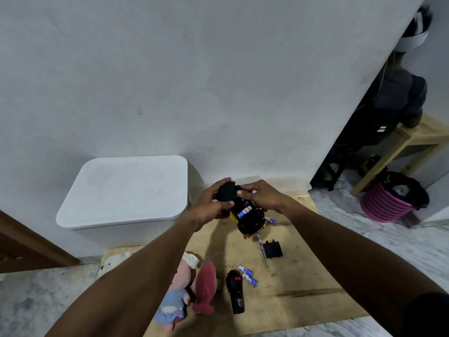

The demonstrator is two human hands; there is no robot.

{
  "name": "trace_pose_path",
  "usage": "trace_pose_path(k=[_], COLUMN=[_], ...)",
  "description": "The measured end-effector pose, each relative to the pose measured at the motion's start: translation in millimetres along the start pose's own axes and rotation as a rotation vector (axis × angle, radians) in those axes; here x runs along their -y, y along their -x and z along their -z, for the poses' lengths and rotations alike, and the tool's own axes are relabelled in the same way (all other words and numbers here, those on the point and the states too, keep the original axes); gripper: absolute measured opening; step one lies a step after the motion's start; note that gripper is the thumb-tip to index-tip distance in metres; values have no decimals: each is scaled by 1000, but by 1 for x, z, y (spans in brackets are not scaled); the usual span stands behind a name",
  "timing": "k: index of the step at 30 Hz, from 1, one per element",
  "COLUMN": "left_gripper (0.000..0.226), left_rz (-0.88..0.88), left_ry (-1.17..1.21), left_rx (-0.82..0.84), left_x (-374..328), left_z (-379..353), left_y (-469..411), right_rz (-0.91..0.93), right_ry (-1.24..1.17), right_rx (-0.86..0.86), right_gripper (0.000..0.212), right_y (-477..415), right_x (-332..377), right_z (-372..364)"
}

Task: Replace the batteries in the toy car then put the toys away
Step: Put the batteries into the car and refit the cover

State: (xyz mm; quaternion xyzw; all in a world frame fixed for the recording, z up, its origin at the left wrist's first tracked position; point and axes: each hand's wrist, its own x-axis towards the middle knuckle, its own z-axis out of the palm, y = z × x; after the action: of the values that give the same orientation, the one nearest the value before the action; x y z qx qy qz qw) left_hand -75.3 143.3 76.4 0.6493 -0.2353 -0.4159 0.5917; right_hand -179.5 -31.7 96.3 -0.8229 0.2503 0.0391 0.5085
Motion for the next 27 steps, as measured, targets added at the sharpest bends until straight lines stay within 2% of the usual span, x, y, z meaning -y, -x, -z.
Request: trace_pose_path(k=[2, 4, 8, 13, 21, 27], left_gripper=[58, 57, 59, 61, 63, 63], left_rz=[-2, -12, -33, -47, -65, -85], left_ry=[-9, -7, 46, 109, 155, 183], left_rx=[-2, -26, -135, -240, -301, -348], left_x=[1, 3, 6, 8, 15, 16], left_z=[-2, -4, -6, -3, -9, -12], left_y=[-1, -3, -4, -6, -7, -7], right_rz=[53, 95, 132, 196, 181, 164], right_ry=[47, 130, 278, 410, 465, 416], right_rx=[67, 57, -238, -337, -415, -440], right_gripper=[32, 30, 13, 19, 15, 15], right_y=[-2, -3, -1, 12, 11, 5], right_x=[6, 10, 9, -10, -24, -23], right_z=[3, 3, -2, -11, -31, -40])
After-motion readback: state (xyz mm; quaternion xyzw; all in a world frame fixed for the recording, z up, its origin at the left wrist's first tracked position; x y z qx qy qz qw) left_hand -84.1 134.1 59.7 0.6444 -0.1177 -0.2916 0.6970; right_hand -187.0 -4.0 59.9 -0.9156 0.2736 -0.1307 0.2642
